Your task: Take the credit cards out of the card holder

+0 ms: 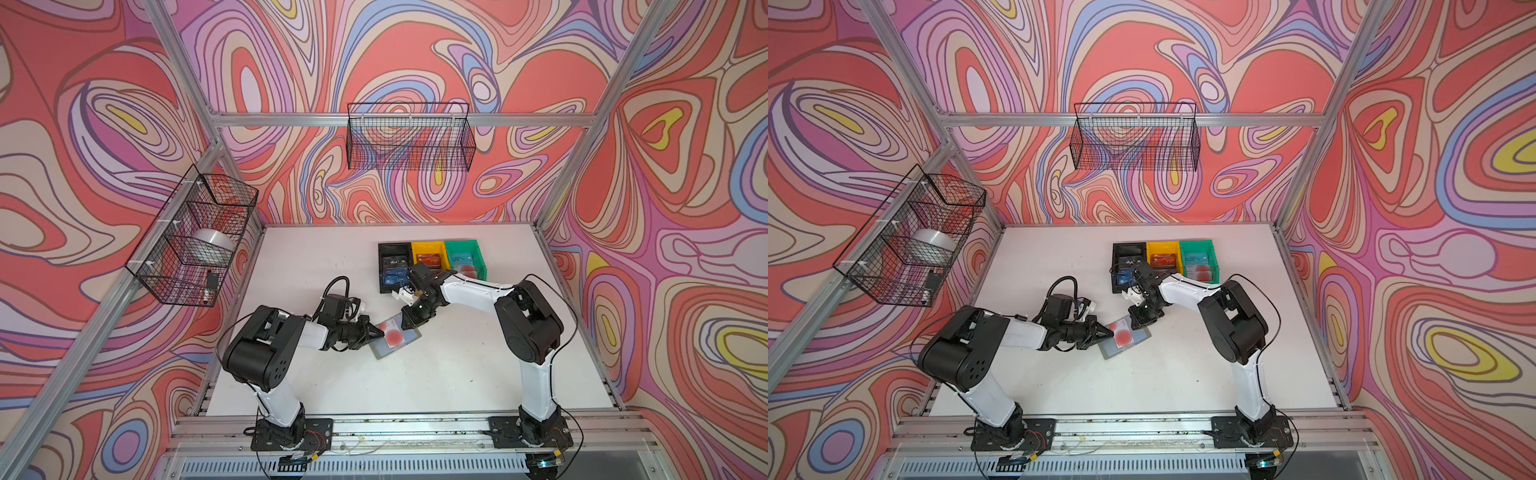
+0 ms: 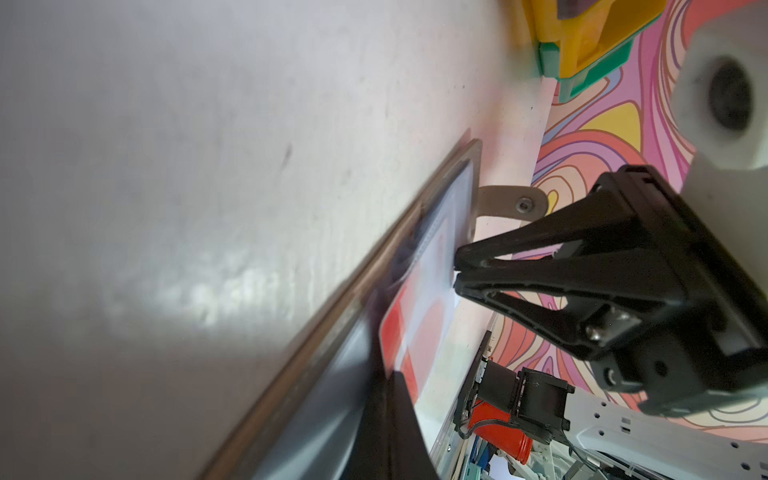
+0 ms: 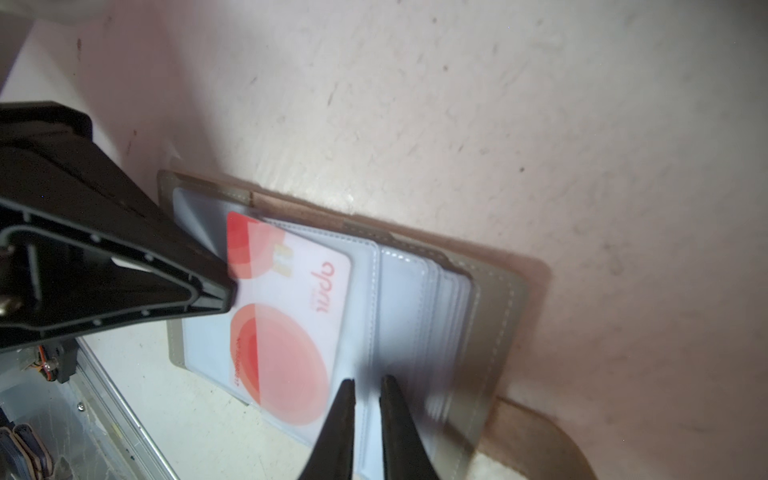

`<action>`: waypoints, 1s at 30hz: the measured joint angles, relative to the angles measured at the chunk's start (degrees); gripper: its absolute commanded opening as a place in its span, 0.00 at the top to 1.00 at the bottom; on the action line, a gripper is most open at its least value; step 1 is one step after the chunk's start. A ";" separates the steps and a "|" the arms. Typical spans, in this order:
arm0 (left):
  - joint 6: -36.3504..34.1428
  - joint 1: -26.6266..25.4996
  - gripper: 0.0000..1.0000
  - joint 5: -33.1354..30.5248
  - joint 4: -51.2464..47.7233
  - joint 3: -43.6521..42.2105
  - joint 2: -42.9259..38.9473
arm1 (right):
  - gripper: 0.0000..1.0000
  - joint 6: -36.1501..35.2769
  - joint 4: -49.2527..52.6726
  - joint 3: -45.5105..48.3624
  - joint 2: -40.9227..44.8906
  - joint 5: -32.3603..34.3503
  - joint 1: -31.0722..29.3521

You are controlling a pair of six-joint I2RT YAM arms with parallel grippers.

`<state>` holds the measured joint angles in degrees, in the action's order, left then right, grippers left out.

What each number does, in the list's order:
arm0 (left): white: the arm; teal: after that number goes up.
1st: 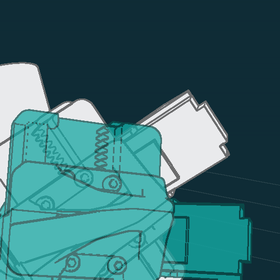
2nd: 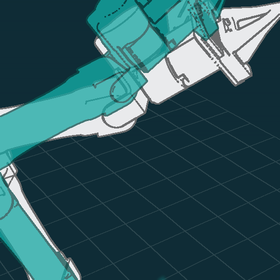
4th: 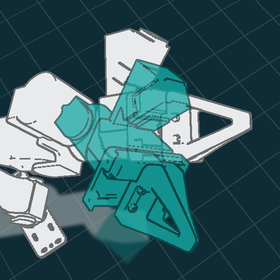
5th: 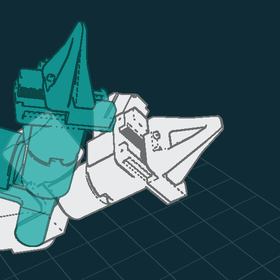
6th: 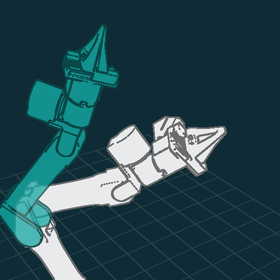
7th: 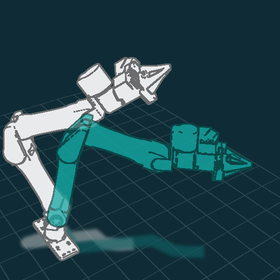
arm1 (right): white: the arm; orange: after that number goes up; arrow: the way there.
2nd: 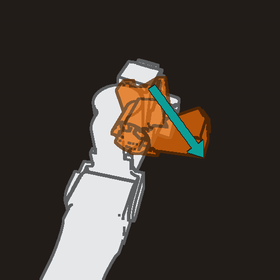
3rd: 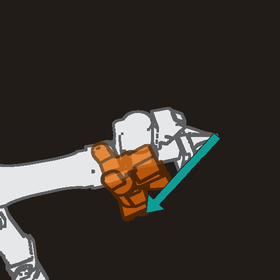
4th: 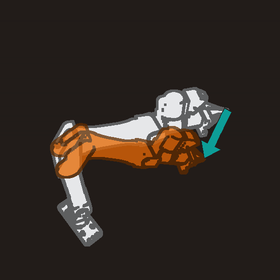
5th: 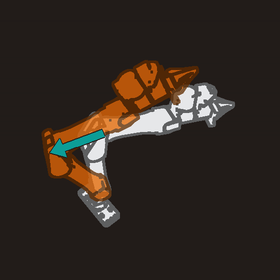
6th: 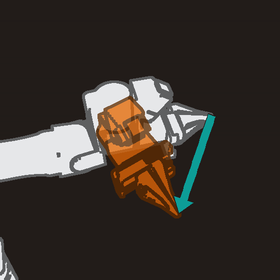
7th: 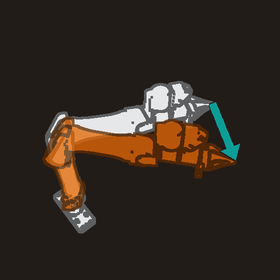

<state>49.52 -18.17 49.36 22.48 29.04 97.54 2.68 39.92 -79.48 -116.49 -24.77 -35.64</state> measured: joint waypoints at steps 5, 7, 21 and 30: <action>-1.49 1.70 1.00 0.15 -2.29 -1.42 -2.43 | 0.81 -0.11 0.09 -0.02 0.00 -0.31 0.00; -2.62 2.47 1.00 0.09 -4.61 -1.60 -3.78 | 0.80 -0.26 0.20 -0.09 0.00 -0.37 0.00; -10.88 6.54 1.00 -3.13 -24.92 -1.36 -17.90 | 0.78 -0.72 1.53 -0.94 -0.20 -0.68 0.00; -11.91 6.67 1.00 -0.33 -27.58 3.23 -26.47 | 0.63 -2.27 11.58 -7.13 4.17 -1.31 0.61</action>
<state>37.60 -11.51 49.04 -5.10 32.27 71.07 0.40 51.51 -86.61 -112.31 -26.09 -35.03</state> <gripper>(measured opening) 0.047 0.346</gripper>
